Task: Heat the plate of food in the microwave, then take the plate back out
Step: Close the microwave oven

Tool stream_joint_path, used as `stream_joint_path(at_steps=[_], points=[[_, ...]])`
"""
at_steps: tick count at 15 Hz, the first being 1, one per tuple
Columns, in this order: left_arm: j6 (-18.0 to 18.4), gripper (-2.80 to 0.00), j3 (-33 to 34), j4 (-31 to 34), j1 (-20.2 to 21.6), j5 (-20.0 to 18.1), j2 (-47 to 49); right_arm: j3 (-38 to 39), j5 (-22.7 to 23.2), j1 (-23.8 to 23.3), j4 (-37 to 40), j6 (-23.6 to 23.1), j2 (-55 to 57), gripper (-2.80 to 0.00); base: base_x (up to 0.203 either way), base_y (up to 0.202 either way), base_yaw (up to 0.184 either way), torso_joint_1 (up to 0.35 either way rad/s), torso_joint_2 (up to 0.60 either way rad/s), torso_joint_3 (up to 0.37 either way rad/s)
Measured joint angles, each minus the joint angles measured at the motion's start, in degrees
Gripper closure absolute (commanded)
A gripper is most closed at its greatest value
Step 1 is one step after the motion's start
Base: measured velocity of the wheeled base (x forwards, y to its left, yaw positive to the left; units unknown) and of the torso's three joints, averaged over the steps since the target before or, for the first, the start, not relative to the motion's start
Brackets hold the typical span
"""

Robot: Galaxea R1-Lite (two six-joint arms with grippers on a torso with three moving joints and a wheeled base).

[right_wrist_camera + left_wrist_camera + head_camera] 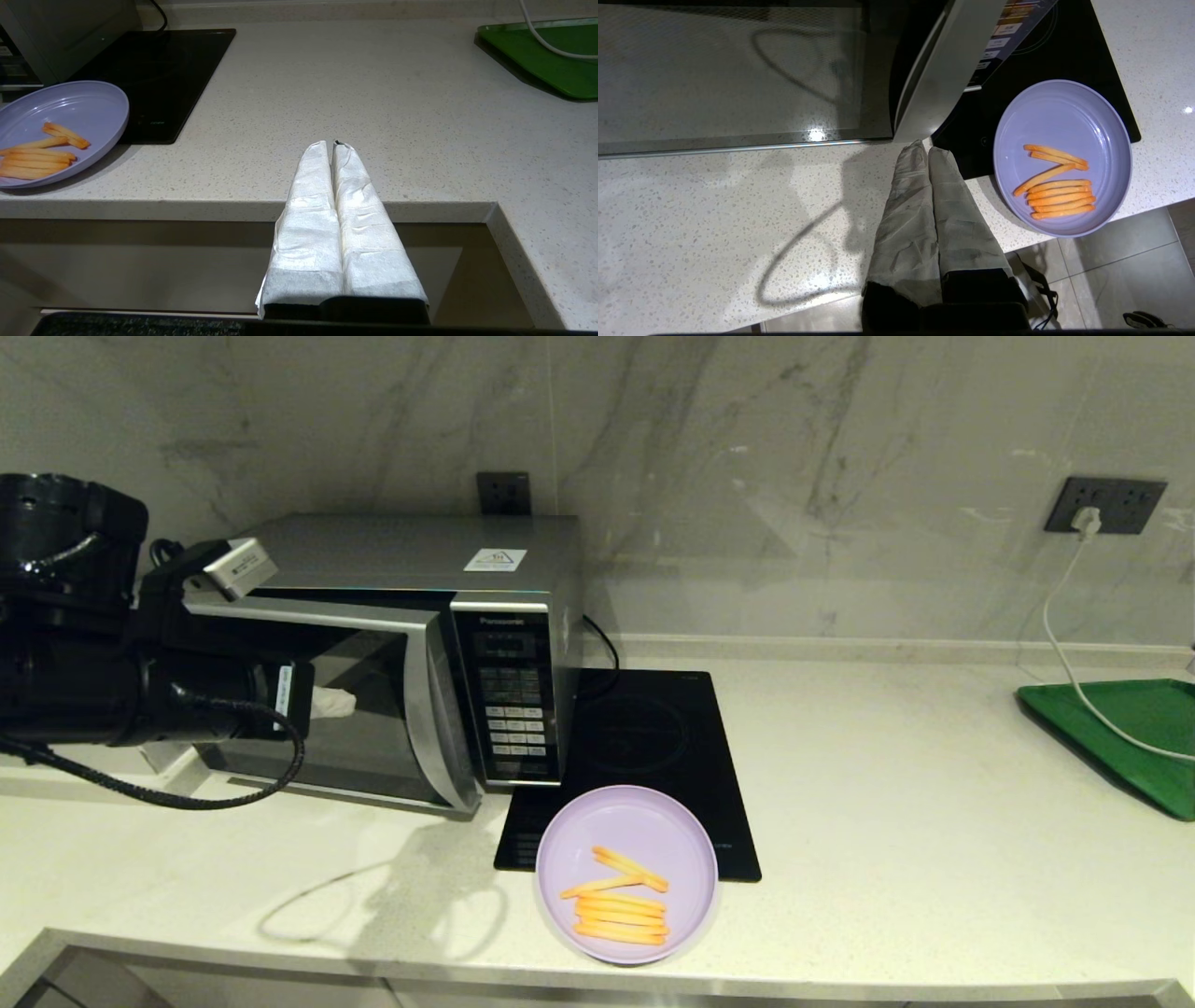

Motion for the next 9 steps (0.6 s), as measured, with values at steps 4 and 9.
stream_joint_path(at_steps=[4,9], points=[[1.3,0.00,-0.4,-0.4,-0.5,-0.2,1.0,0.0,0.0,0.0,0.0,0.0,0.0,0.00,0.000,0.000,0.000,0.000,0.00,0.000],[2.3,0.00,-1.6,-2.8,-0.6,-1.7,4.1,0.0,0.0,0.0,0.0,0.0,0.0,0.00,0.000,0.000,0.000,0.000,0.00,0.000]])
